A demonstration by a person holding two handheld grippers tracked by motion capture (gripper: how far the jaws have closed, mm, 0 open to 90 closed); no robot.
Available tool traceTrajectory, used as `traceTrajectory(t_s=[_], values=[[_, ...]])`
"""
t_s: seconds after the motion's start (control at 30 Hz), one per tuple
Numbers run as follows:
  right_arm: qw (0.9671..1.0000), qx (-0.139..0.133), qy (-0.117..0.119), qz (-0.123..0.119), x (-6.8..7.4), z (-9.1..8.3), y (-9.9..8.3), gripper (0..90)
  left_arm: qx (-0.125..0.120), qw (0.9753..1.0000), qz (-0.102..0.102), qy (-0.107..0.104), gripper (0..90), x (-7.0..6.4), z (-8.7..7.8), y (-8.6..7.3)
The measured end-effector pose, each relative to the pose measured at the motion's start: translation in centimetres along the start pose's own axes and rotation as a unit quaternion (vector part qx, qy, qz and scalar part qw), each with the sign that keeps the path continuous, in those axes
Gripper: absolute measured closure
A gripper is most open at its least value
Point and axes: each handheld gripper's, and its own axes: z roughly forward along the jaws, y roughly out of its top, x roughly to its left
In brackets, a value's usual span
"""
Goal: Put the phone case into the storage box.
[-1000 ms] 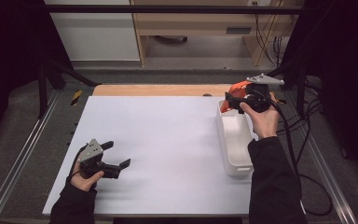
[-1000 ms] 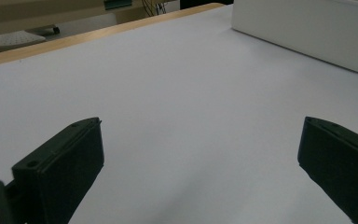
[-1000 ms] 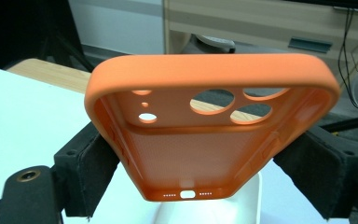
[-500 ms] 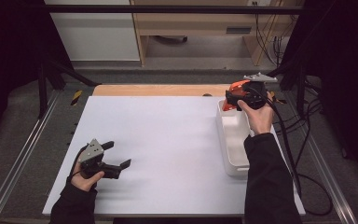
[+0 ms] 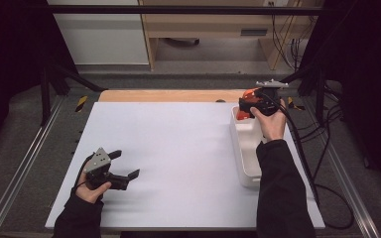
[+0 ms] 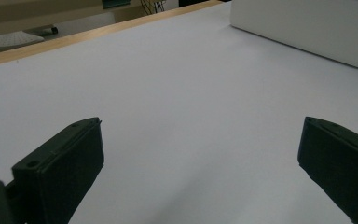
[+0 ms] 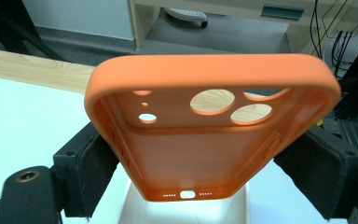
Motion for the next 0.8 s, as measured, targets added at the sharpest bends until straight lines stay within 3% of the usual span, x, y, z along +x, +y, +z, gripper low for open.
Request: traceTrajectory(t_s=[0.8], values=[[0.9994,0.020,-0.021,0.019,0.3,3.4,-1.5,15.4,0.005,0.9999,0.007,-0.006,0.0,-0.3,0.4,-0.1]])
